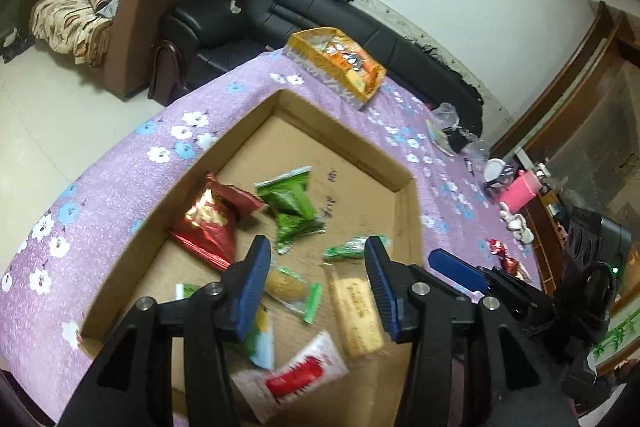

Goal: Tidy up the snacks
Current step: 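Carry both items into the cardboard box and release them, then move both grippers back over the remaining snacks on the table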

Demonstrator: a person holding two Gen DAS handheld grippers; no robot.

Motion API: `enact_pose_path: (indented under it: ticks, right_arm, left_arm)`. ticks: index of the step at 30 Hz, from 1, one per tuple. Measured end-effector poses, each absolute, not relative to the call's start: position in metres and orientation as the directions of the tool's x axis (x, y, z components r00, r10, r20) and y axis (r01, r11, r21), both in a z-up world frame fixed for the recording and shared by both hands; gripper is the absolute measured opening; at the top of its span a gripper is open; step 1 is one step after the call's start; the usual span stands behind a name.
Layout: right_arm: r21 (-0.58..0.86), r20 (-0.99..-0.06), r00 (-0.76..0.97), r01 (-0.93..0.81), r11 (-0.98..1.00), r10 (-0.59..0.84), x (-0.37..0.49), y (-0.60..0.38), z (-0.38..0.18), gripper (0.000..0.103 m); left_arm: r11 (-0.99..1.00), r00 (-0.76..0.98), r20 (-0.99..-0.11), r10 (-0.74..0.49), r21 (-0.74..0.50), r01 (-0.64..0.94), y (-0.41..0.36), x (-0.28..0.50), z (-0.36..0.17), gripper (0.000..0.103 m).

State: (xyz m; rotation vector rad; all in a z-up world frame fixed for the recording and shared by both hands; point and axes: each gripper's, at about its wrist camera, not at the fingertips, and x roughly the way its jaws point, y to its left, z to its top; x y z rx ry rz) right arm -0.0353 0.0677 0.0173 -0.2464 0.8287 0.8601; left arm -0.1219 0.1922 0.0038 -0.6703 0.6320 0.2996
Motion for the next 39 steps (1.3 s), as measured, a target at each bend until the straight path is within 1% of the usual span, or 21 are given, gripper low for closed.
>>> enact_pose_path:
  ticks: [1, 2, 5, 8, 12, 15, 19, 24, 27, 30, 32, 35, 39]
  right_arm:
    - [0.133, -0.726, 0.38, -0.74, 0.659, 0.573, -0.035, 0.058, 0.019, 0.051]
    - [0.141, -0.72, 0.395, -0.722, 0.677, 0.571, -0.034, 0.042, 0.021, 0.052]
    - [0.156, -0.709, 0.436, -0.67, 0.726, 0.554, -0.03, -0.001, 0.024, 0.052]
    - [0.16, -0.708, 0.496, -0.581, 0.798, 0.503, -0.016, -0.059, 0.023, 0.052]
    - [0.205, -0.715, 0.571, -0.381, 0.902, 0.404, 0.017, -0.157, 0.019, 0.052]
    - [0.226, -0.721, 0.613, -0.232, 0.946, 0.322, 0.042, -0.226, 0.016, 0.052]
    - [0.236, -0.73, 0.632, -0.124, 0.964, 0.26, 0.067, -0.282, 0.009, 0.051]
    - [0.206, -0.744, 0.617, -0.153, 0.967, 0.256, 0.095, -0.293, -0.006, 0.051]
    - [0.133, -0.758, 0.61, -0.199, 0.971, 0.229, 0.108, -0.282, -0.02, 0.051]
    - [0.086, -0.747, 0.625, -0.248, 0.965, 0.227, 0.11, -0.274, -0.025, 0.051]
    - [0.081, -0.746, 0.622, -0.268, 0.96, 0.236, 0.112, -0.272, -0.026, 0.051]
    - [0.091, -0.743, 0.621, -0.274, 0.957, 0.249, 0.108, -0.273, -0.027, 0.046]
    - [0.119, -0.747, 0.61, -0.27, 0.955, 0.266, 0.103, -0.276, -0.026, 0.044]
  left_arm:
    - [0.756, 0.78, -0.624, 0.052, -0.486, -0.439, 0.188, -0.123, 0.007, 0.05]
    - [0.76, 0.784, -0.619, 0.045, -0.488, -0.429, 0.185, -0.122, 0.01, 0.053]
    - [0.784, 0.795, -0.606, 0.016, -0.486, -0.386, 0.167, -0.118, 0.021, 0.065]
    - [0.821, 0.801, -0.599, -0.023, -0.469, -0.326, 0.141, -0.11, 0.032, 0.066]
    - [0.866, 0.8, -0.594, -0.078, -0.439, -0.241, 0.105, -0.1, 0.037, 0.07]
    - [0.888, 0.781, -0.613, -0.117, -0.416, -0.194, 0.083, -0.089, 0.034, 0.07]
    - [0.9, 0.75, -0.643, -0.159, -0.406, -0.157, 0.061, -0.074, 0.024, 0.07]
    - [0.915, 0.72, -0.673, -0.173, -0.38, -0.135, 0.039, -0.062, 0.021, 0.07]
    - [0.923, 0.706, -0.686, -0.175, -0.365, -0.126, 0.028, -0.054, 0.021, 0.07]
    - [0.934, 0.691, -0.702, -0.171, -0.339, -0.113, 0.015, -0.041, 0.02, 0.07]
    - [0.939, 0.68, -0.711, -0.177, -0.33, -0.101, 0.005, -0.032, 0.019, 0.07]
    - [0.944, 0.667, -0.721, -0.189, -0.32, -0.079, -0.014, -0.014, 0.017, 0.069]
    - [0.953, 0.66, -0.722, -0.208, -0.303, -0.03, -0.038, 0.014, 0.016, 0.068]
